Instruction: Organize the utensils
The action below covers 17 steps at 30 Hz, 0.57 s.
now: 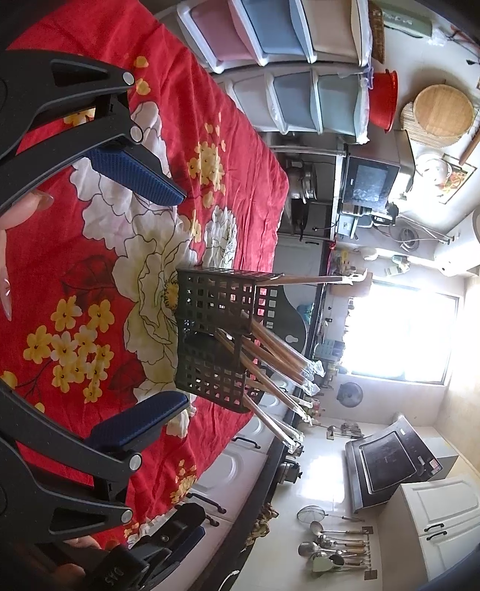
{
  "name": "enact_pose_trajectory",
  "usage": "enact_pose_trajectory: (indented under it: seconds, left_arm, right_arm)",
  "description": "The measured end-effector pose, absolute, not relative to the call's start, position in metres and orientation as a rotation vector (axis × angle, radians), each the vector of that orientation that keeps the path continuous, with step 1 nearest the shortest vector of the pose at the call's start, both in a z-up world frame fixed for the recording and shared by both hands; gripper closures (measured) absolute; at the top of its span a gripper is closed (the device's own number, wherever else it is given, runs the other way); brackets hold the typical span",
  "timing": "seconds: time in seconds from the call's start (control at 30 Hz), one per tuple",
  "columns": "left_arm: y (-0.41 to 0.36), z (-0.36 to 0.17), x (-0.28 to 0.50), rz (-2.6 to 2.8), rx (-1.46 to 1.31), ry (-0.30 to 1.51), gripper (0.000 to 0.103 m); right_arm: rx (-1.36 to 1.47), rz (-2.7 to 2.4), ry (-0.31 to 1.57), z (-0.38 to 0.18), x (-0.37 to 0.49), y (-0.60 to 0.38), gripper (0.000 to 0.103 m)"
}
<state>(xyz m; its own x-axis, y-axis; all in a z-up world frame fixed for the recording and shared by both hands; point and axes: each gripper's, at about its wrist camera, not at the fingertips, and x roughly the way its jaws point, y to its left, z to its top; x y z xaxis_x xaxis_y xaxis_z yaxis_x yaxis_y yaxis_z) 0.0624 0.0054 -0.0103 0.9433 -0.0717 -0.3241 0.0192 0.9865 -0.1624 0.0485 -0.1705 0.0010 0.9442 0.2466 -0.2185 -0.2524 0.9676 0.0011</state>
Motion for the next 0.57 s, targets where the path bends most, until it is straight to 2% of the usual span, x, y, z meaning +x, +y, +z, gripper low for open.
enact_pose_trajectory:
  seconds: [0.23, 0.33, 0.47, 0.57]
  left_arm:
    - [0.008, -0.012, 0.070, 0.011, -0.160, 0.380, 0.011]
    - [0.026, -0.008, 0.077, 0.046, -0.187, 0.450, 0.011]
    - [0.079, -0.007, 0.112, 0.156, -0.191, 0.614, 0.011]
    - [0.126, -0.026, 0.152, 0.288, -0.204, 0.756, 0.011]
  right_arm:
    - [-0.003, 0.226, 0.206, 0.007, 0.046, -0.176, 0.006]
    - [0.014, 0.166, 0.269, 0.015, 0.059, -0.188, 0.006]
    - [0.034, -0.001, 0.459, 0.019, 0.108, -0.226, 0.006]
    - [-0.046, -0.129, 0.757, -0.008, 0.170, -0.251, 0.006]
